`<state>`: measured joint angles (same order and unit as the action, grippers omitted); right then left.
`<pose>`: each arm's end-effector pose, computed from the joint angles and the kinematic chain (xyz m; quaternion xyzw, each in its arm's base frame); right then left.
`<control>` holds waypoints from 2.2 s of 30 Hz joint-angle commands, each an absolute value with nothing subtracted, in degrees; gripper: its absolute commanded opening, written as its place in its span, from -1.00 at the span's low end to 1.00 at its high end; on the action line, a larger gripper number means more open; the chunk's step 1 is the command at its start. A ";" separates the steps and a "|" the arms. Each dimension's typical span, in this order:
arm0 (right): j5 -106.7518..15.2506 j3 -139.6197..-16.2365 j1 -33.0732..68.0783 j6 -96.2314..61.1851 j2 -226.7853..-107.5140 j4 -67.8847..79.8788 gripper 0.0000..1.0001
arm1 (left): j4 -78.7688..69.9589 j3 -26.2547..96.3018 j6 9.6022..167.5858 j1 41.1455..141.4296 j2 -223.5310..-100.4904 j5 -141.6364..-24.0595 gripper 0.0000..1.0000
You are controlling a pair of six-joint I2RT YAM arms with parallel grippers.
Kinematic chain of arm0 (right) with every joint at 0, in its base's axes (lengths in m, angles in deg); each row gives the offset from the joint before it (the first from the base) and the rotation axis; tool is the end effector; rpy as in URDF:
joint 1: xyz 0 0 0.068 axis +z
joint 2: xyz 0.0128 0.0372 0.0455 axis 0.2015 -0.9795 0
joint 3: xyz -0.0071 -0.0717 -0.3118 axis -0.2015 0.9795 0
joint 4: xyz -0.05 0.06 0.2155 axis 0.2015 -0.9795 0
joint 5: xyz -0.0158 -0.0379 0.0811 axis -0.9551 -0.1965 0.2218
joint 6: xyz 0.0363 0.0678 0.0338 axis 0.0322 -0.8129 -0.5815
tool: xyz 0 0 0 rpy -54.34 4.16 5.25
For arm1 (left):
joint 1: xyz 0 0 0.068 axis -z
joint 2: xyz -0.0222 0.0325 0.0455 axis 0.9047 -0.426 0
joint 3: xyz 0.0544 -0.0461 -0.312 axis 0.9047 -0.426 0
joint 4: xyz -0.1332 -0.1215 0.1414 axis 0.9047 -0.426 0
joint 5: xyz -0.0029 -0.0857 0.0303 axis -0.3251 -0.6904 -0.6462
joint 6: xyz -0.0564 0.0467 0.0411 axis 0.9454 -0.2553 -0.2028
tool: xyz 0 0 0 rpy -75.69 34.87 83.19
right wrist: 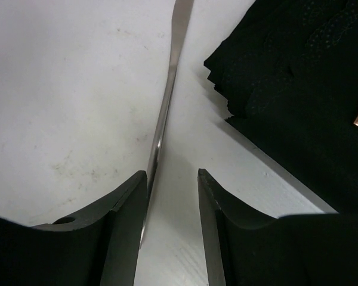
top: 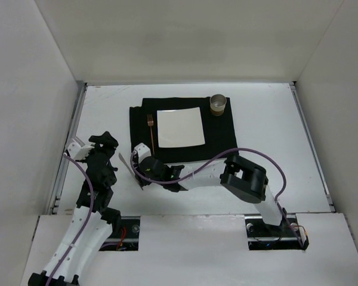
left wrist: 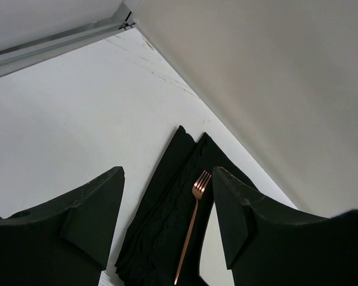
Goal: Set the dinner table for one person
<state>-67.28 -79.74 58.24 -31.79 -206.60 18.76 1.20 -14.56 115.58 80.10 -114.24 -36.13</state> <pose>0.1881 0.4616 0.2083 -0.3023 0.8111 0.2752 0.4182 0.0981 0.0205 0.3060 -0.3647 0.5906 -0.1066 0.7119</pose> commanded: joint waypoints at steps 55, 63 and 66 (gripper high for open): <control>-74.13 -51.00 36.52 -38.56 -165.53 17.67 -0.90 | 17.38 -17.90 119.64 86.62 -130.44 -38.99 0.25; -72.91 -48.78 26.04 -39.37 -170.26 16.08 -0.89 | 25.21 -17.90 118.76 91.20 -142.92 -39.51 0.27; -72.64 -50.01 24.72 -37.70 -173.51 16.35 -0.89 | 26.71 -17.46 118.59 91.98 -147.23 -39.69 0.27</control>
